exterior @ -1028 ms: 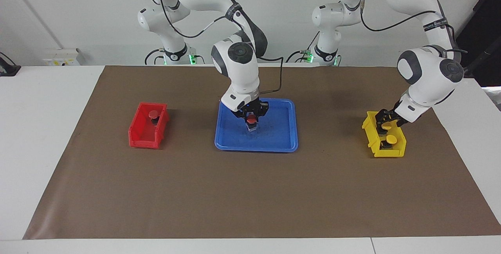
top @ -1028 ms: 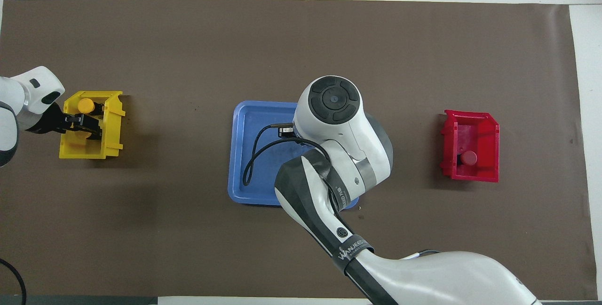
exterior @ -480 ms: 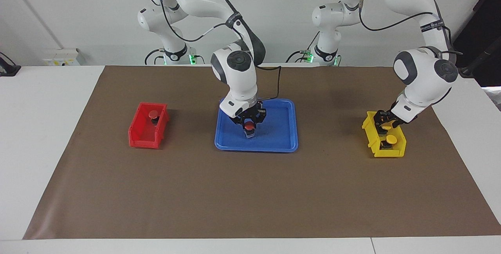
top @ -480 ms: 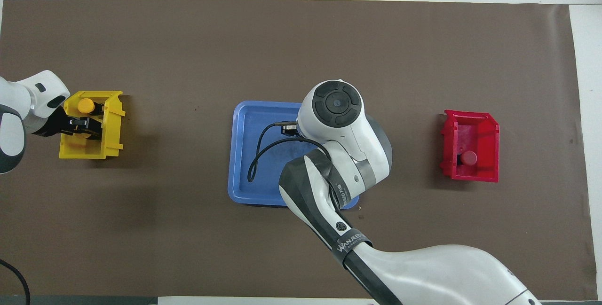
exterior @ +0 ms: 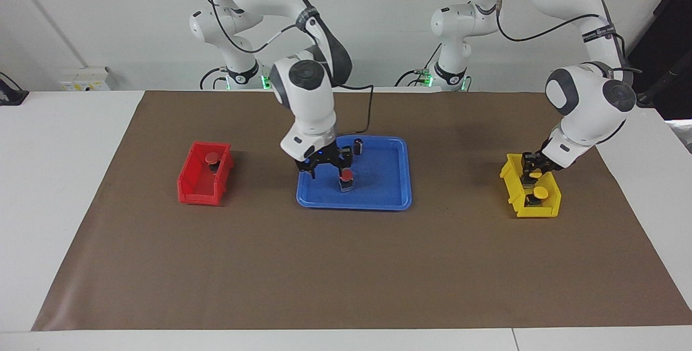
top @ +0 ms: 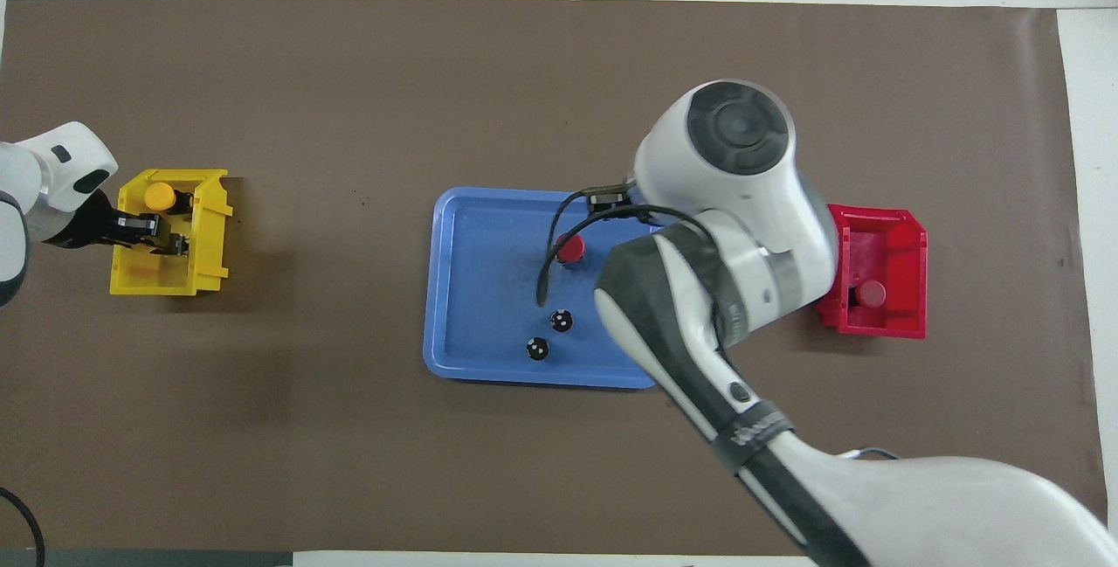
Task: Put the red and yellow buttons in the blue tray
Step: 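Place the red button in the blue tray while the left gripper grasps a yellow button, then place the yellow button in the tray while the right gripper grasps a red button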
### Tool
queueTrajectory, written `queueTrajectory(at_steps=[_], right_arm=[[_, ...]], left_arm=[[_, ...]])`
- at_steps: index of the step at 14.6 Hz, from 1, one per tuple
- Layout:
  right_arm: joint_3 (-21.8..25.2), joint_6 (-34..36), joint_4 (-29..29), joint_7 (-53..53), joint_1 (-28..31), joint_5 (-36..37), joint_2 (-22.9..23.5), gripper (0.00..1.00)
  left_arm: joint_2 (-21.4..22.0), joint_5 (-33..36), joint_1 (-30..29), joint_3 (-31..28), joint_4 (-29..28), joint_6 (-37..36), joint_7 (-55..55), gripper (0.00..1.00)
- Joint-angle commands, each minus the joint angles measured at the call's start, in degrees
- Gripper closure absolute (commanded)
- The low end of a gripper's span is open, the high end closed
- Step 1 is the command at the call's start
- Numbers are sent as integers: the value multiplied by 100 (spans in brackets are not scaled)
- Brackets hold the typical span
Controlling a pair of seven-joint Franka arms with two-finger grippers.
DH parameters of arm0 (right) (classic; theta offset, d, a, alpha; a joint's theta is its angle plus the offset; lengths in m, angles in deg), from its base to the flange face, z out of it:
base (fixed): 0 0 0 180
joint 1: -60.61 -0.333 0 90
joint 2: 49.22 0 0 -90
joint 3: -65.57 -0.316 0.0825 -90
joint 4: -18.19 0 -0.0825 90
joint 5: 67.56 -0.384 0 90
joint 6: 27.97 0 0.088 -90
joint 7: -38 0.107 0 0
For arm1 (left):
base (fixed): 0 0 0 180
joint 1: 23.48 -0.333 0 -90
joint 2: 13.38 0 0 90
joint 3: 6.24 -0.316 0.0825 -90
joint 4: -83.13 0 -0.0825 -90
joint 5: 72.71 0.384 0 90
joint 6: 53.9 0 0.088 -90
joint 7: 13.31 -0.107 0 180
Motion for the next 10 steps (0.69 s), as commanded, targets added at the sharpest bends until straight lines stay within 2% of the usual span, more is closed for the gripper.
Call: queueTrajectory(at_steps=[1, 3, 4, 6, 8, 10], right_arm=[[-71, 861, -196, -2524, 872, -65, -547, 21], [-71, 979, -554, -3633, 1320, 5, -845, 20], [-71, 935, -852, -4039, 1574, 5, -1082, 20], [-62, 856, -1389, -4000, 2067, 5, -1548, 22], [-70, 680, -1663, -2706, 2340, 5, -1699, 23], [-97, 269, -1917, -1316, 2246, 14, -1752, 30]], left_arm=[[153, 30, 171, -3, 1089, -1296, 169, 99], [153, 30, 845, 6, 1146, -1143, 1061, 99], [171, 21, 1241, 6, 1032, -793, 1580, 99], [198, -162, 1997, 6, 908, -553, 2137, 99], [145, -461, 2525, 6, 812, -369, 2244, 99], [110, -532, 2965, 14, 514, 121, 2454, 99]])
